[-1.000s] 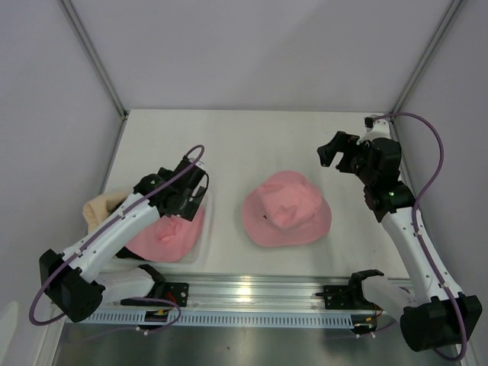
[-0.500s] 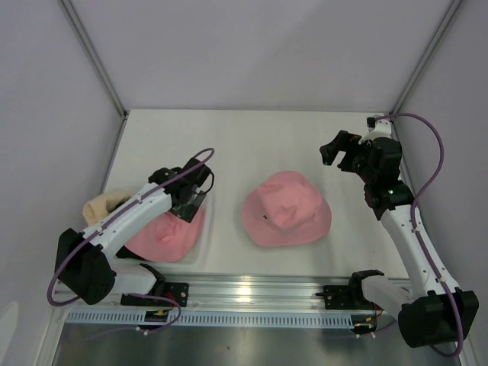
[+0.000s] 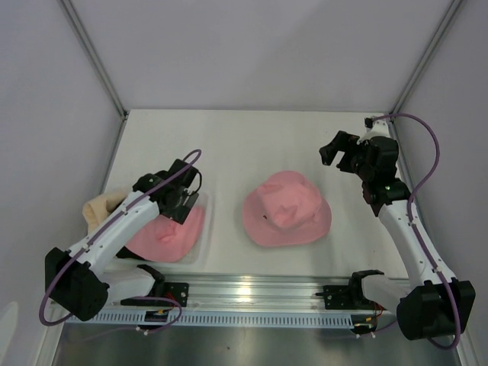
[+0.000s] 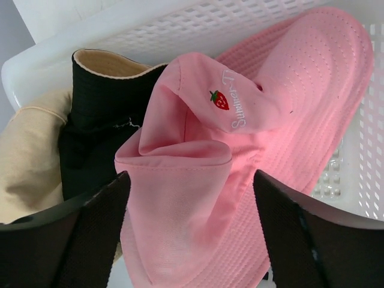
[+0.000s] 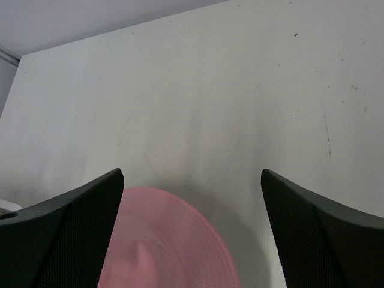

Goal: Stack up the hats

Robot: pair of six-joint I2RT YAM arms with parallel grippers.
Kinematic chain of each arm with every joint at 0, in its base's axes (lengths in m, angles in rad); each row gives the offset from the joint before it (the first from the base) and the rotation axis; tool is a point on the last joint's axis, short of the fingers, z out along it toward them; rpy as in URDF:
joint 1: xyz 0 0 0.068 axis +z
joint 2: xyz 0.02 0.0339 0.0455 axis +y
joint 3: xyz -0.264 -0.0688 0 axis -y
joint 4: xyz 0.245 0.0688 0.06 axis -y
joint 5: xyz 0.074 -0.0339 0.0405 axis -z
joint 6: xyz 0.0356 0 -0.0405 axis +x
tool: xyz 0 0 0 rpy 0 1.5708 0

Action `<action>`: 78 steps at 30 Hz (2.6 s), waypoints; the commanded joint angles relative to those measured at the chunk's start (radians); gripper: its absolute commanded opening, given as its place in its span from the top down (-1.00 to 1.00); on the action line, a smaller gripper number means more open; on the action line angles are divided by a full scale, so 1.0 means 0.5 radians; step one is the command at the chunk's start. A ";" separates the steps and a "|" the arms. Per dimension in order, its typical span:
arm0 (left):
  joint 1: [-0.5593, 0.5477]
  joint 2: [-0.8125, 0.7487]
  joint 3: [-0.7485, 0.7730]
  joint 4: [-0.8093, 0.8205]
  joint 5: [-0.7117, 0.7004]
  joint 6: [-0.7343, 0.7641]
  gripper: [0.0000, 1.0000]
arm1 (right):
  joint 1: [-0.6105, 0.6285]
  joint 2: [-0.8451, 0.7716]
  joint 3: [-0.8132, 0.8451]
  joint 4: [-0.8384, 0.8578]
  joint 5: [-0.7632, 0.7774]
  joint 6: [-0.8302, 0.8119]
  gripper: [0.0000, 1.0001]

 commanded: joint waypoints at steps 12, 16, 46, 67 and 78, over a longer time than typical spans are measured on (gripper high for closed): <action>0.036 0.067 -0.075 0.067 0.039 0.097 -0.48 | -0.024 0.026 0.002 0.085 0.017 0.017 -0.99; 0.034 -0.101 -0.379 0.135 -0.102 0.198 -0.55 | -0.027 0.047 -0.001 0.085 0.011 0.026 -0.99; -0.016 -0.755 0.520 1.188 0.256 -0.169 0.99 | -0.048 -0.072 0.060 0.177 -0.182 0.164 -0.99; -0.761 0.183 0.709 2.571 0.236 -0.725 0.99 | -0.051 -0.453 0.036 -0.145 -0.231 0.526 -0.99; -1.141 0.254 0.673 2.571 0.220 -0.302 0.99 | -0.057 -0.738 -0.127 -0.307 -0.047 0.584 -0.99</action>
